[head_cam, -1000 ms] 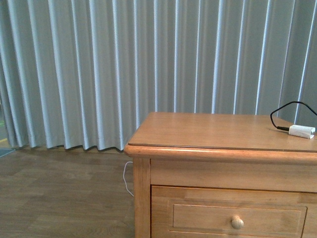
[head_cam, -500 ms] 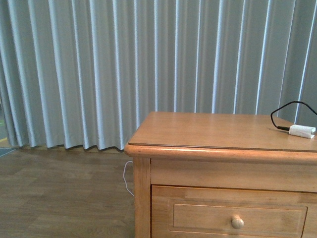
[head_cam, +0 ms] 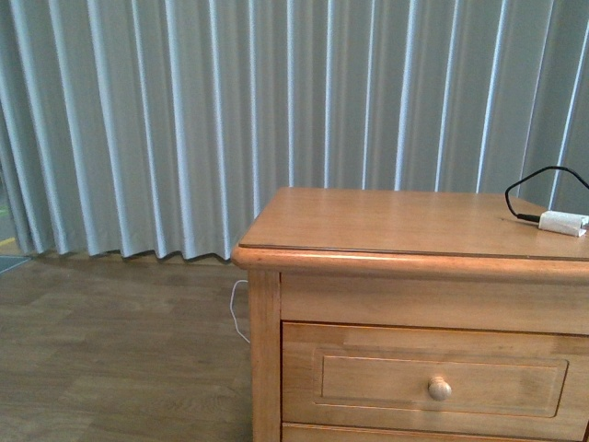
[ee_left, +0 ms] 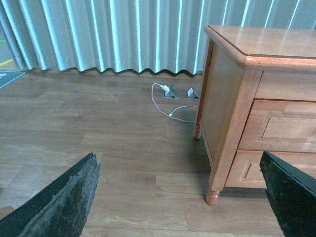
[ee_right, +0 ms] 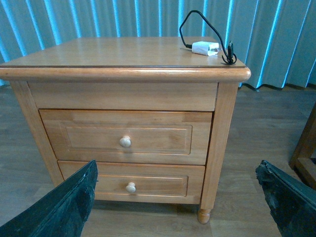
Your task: Place pink marker in drawer with both arms
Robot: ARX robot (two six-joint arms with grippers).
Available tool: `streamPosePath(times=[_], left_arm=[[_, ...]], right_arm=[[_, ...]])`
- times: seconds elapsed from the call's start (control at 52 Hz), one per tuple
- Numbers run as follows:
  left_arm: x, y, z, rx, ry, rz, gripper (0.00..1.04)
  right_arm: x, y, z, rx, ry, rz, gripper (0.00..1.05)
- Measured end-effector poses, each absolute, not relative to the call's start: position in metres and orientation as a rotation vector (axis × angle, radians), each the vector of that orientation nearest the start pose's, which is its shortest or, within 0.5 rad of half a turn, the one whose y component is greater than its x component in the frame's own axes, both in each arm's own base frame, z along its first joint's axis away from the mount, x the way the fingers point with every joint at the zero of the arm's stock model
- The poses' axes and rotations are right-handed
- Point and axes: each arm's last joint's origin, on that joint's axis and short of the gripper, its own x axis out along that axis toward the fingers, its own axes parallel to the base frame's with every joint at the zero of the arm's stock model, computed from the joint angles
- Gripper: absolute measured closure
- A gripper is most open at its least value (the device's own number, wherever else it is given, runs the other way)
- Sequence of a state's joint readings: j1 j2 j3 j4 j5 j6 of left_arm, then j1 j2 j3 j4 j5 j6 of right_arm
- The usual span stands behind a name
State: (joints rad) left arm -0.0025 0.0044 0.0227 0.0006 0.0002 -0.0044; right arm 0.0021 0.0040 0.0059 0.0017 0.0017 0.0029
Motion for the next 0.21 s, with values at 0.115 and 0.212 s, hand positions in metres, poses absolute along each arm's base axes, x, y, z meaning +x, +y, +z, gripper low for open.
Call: streamPosePath(times=[0.115,0.212], left_arm=[[0.0965,-0.0002,0.1710,-0.004,-0.019,-0.003,0.06],[0.0965,-0.0002,0.1710,-0.004,-0.019,-0.003,0.06]], right_arm=[[0.0976,0.0002,0.1654,0.003,-0.004,0.000,0.09],[0.0976,0.0002,0.1654,0.003,-0.004,0.000,0.09]])
